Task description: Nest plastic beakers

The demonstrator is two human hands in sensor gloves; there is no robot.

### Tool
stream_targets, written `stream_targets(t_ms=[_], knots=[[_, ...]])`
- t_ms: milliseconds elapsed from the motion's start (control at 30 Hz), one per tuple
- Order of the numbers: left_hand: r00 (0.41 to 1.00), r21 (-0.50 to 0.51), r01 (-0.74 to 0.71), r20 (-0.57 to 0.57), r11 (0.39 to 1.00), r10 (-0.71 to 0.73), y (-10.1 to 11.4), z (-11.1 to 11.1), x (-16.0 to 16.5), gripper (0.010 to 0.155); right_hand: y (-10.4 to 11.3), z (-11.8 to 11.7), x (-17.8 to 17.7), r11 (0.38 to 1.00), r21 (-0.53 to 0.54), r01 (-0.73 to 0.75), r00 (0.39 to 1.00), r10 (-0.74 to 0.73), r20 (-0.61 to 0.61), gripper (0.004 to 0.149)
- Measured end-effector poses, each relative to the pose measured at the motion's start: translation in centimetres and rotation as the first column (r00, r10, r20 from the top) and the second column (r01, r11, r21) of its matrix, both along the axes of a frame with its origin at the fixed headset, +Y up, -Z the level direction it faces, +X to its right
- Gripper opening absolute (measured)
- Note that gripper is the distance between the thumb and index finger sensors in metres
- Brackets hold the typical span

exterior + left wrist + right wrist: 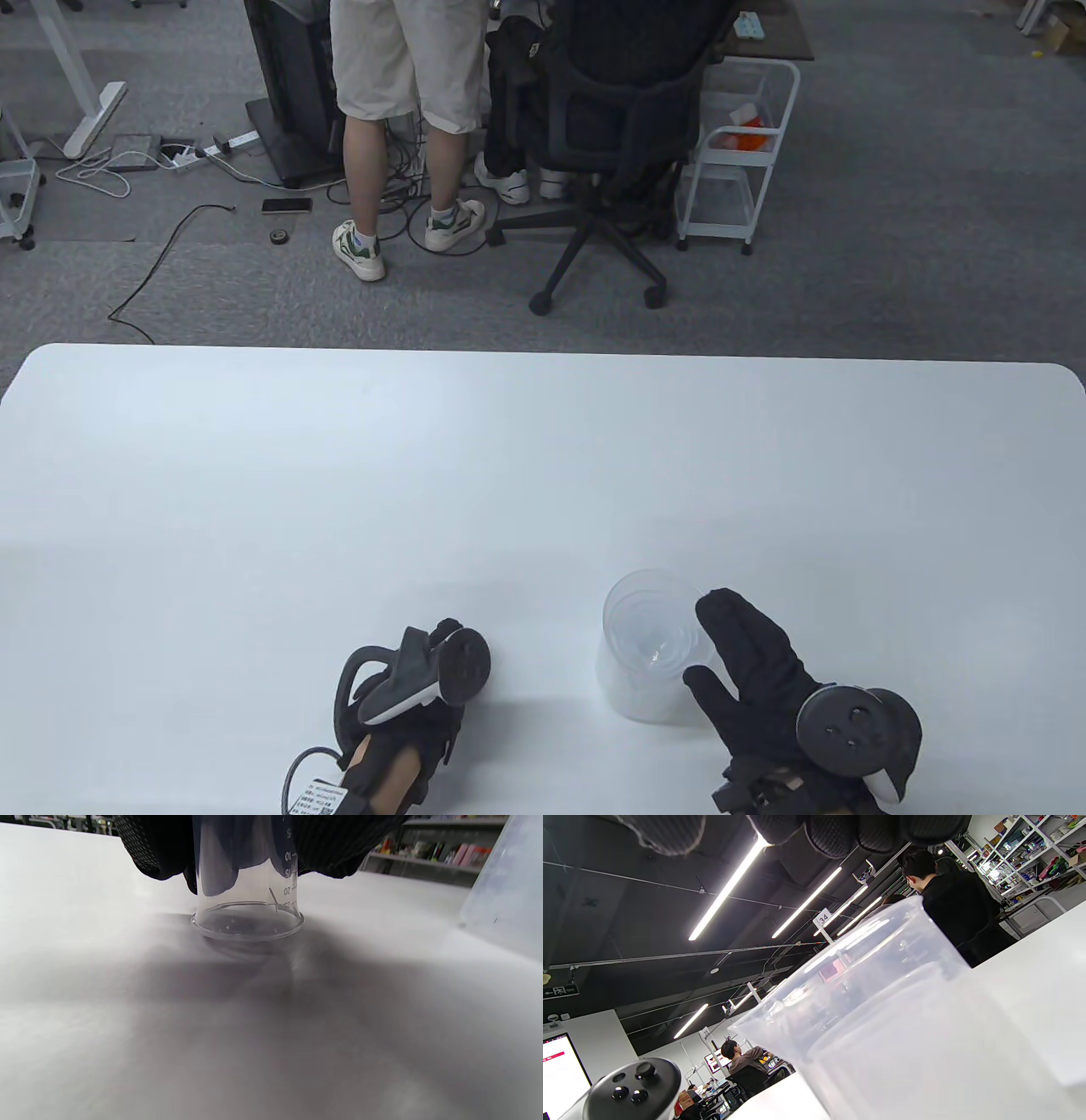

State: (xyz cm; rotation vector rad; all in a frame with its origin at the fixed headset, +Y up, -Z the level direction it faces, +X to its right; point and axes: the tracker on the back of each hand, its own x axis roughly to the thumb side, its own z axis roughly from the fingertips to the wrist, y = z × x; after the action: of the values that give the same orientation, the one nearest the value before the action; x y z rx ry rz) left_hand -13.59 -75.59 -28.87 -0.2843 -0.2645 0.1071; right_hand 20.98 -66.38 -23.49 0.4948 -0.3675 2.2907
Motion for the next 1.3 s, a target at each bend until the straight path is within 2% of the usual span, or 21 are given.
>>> stream_targets(t_ms=[167,267,400,600,833,967,1167,1300], knots=[[0.969,0.019,-0.244,-0.029,0.970,0.244,1.8,-0.1,0.0,0.055,0.2,0.1,-0.2,1.000,0.017,-0.012,1.000,0.012,0.002,0.068],[0.904,0.038,-0.426,-0.031,0.904,0.427,3.1,0.0,0.3,0.054,0.4,0.2,-0.5,0.999,0.030,-0.020,1.000,0.020,-0.006,0.068],[0.762,0.017,-0.648,-0.017,0.762,0.648,4.7,0.3,1.4,0.053,0.9,0.6,-1.3,0.998,0.052,-0.030,0.999,0.032,-0.028,0.067],[0.469,-0.094,-0.879,-0.008,0.467,0.883,6.7,0.9,3.5,0.053,1.7,1.4,-2.9,0.991,0.110,-0.082,0.994,0.089,-0.059,0.068],[0.210,-0.232,-0.955,-0.081,0.186,0.974,7.2,1.5,6.1,0.054,1.9,2.1,-4.8,0.985,0.134,-0.107,0.987,0.121,-0.109,0.068],[0.095,-0.270,-0.961,-0.130,0.057,0.987,7.1,1.7,7.1,0.054,1.8,2.2,-5.7,0.982,0.141,-0.126,0.982,0.144,-0.126,0.070],[-0.001,-0.305,-0.951,-0.181,-0.057,0.983,6.9,1.9,8.0,0.055,1.7,2.3,-6.2,0.980,0.147,-0.134,0.980,0.154,-0.129,0.074],[0.002,-0.317,-0.947,-0.170,-0.053,0.985,6.8,2.1,8.3,0.055,1.7,2.3,-6.2,0.980,0.152,-0.127,0.981,0.146,-0.124,0.073]])
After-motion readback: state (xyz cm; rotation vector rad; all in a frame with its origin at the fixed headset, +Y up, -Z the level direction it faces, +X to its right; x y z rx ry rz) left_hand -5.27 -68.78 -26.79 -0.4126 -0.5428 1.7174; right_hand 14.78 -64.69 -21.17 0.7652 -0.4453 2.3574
